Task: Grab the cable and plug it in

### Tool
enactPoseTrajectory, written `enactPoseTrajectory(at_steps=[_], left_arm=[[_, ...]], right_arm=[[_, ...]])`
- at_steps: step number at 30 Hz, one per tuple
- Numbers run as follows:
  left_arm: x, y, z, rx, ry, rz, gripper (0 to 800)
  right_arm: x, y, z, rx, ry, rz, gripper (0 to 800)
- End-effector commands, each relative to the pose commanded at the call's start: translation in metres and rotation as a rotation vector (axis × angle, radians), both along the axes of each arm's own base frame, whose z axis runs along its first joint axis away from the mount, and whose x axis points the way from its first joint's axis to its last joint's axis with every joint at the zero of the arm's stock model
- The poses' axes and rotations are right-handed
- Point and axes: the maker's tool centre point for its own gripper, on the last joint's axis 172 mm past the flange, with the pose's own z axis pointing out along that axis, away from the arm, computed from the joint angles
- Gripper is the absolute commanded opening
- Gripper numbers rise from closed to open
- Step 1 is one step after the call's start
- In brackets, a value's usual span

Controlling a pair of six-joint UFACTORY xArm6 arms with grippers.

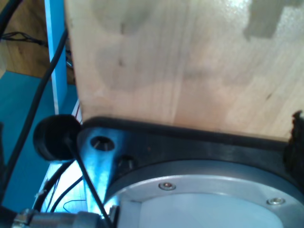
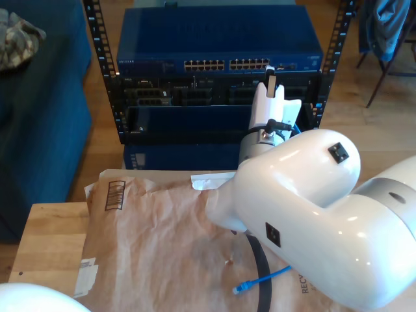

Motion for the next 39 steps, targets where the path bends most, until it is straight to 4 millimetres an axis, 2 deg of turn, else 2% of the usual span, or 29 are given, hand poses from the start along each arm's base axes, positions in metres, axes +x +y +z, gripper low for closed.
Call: enactPoseTrajectory(at_steps=[9, 20, 39], left_arm=[[0.0, 0.0, 0.0, 0.0, -0.001, 0.001, 800], [0.0, 0.0, 0.0, 0.0, -0.001, 0.001, 800], [0.0, 0.0, 0.0, 0.0, -0.002, 0.0, 800]], right_arm=[[0.018, -0.018, -0.009, 0.009, 0.004, -0.031, 2], [0.019, -0.014, -0.011, 0.004, 0.005, -0.019, 2], [0.035, -0.003, -0.012, 0.022, -0.002, 0.003, 2]])
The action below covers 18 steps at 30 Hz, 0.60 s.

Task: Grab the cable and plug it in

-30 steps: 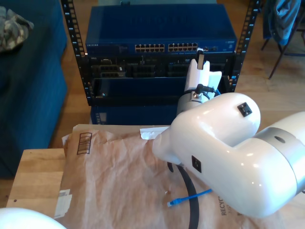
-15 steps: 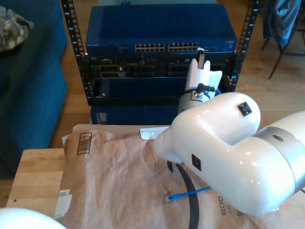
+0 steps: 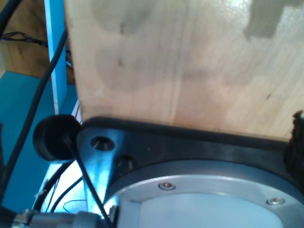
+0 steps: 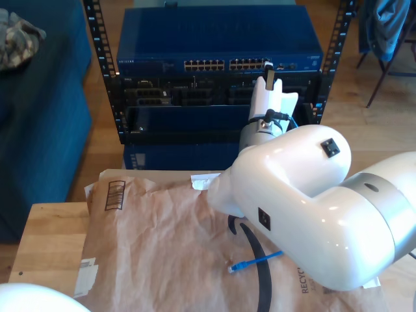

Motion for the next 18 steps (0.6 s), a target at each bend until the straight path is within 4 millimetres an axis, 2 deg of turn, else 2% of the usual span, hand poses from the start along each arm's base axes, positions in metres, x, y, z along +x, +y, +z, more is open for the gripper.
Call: enactPoseTrajectory(at_steps=[18], left_arm=[[0.0, 0.0, 0.0, 0.0, 0.001, 0.001, 800]], right_arm=[[0.0051, -0.0015, -0.0046, -0.001, 0.003, 0.0, 1]])
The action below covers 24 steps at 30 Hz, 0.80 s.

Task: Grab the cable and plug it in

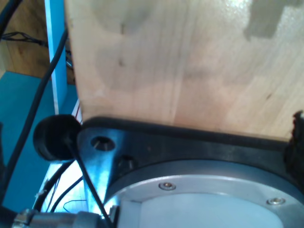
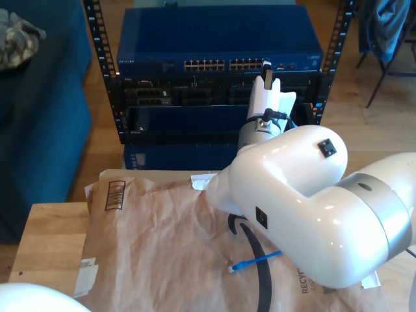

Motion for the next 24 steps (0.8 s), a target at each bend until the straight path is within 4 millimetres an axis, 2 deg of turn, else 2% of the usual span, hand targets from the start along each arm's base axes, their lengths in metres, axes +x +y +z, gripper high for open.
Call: enactPoseTrajectory(at_steps=[7, 24], left_arm=[[0.0, 0.0, 0.0, 0.0, 0.0, 0.0, 800], [0.0, 0.0, 0.0, 0.0, -0.001, -0.001, 800]], right_arm=[[0.0011, -0.0006, 0.0067, 0.007, -0.013, -0.002, 1], [0.0035, 0.004, 0.009, 0.008, -0.02, 0.008, 2]])
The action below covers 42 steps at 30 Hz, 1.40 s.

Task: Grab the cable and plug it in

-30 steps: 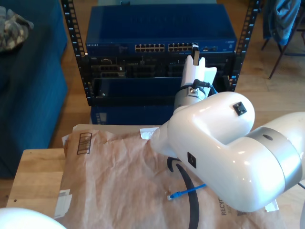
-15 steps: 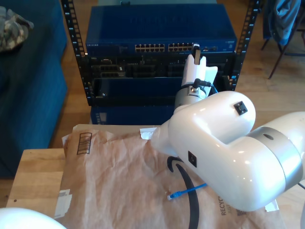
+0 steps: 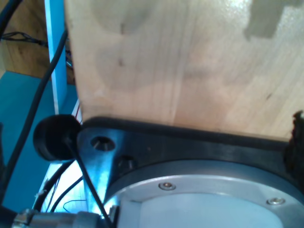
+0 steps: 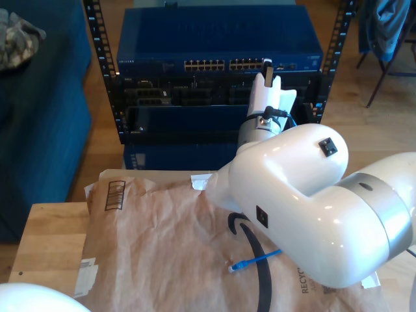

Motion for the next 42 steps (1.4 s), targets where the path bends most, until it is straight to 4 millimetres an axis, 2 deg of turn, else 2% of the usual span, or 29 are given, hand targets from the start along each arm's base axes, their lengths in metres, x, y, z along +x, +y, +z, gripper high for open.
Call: enactPoseTrajectory(at_steps=[9, 17, 35, 42], left_arm=[[0.0, 0.0, 0.0, 0.0, 0.002, 0.0, 800], [0.0, 0.0, 0.0, 0.0, 0.002, 0.0, 800], [0.0, 0.0, 0.0, 0.0, 0.001, 0.001, 800], [0.0, 0.0, 0.0, 0.0, 0.001, 0.001, 800]], right_arm=[[0.003, 0.004, 0.005, 0.002, -0.012, 0.008, 2], [0.001, 0.002, -0.003, -0.007, 0.004, 0.008, 1], [0.0, 0.005, -0.004, -0.015, 0.0, 0.016, 2], [0.005, -0.007, -0.01, -0.018, 0.006, -0.003, 2]])
